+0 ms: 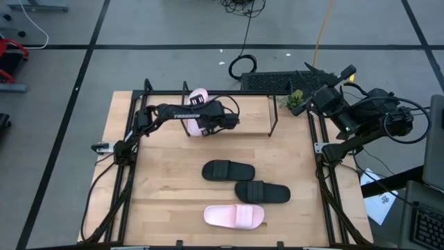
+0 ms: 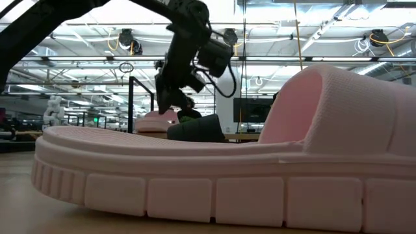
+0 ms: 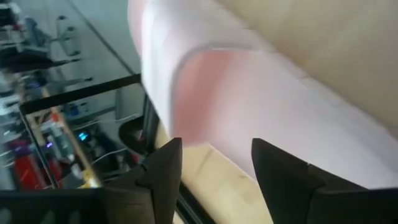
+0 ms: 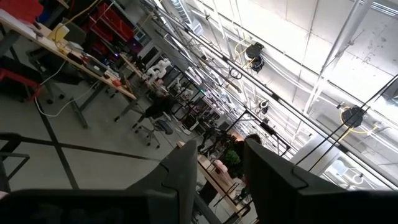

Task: Pick and place slides into the shelf
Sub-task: Put the pink slipper on the shelf

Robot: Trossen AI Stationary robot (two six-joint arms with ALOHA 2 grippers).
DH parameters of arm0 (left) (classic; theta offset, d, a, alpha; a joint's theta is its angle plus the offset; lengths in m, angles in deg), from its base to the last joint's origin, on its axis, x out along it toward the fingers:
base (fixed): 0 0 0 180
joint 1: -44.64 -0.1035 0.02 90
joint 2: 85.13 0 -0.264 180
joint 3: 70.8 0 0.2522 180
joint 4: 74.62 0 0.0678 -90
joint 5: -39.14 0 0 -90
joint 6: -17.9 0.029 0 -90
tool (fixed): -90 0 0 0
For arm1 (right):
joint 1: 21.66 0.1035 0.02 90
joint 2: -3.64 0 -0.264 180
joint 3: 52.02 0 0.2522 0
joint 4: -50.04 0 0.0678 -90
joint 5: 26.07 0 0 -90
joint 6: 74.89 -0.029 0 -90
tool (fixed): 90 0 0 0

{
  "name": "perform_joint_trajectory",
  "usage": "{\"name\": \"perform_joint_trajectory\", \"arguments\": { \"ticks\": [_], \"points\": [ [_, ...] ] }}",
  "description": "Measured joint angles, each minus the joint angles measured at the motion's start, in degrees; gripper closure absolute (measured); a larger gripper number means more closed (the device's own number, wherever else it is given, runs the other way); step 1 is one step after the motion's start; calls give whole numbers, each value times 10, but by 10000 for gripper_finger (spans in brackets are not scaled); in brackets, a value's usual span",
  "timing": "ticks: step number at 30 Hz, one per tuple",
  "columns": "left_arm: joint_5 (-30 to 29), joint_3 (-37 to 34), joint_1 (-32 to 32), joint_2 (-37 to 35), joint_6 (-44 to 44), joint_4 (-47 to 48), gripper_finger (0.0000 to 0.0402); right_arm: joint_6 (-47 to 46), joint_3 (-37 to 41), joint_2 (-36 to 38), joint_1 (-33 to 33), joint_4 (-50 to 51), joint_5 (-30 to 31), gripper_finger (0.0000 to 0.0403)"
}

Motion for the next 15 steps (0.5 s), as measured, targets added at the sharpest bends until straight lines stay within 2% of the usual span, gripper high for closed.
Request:
{"name": "perform_joint_trajectory", "arguments": {
  "ticks": [7,15],
  "points": [
    [32,9,53,-42,-9,-3,201,2,0,0,0,0,1,284],
    [122,10,152,-147,-10,0,201,50,0,0,0,-3,2,284]
  ]
}}
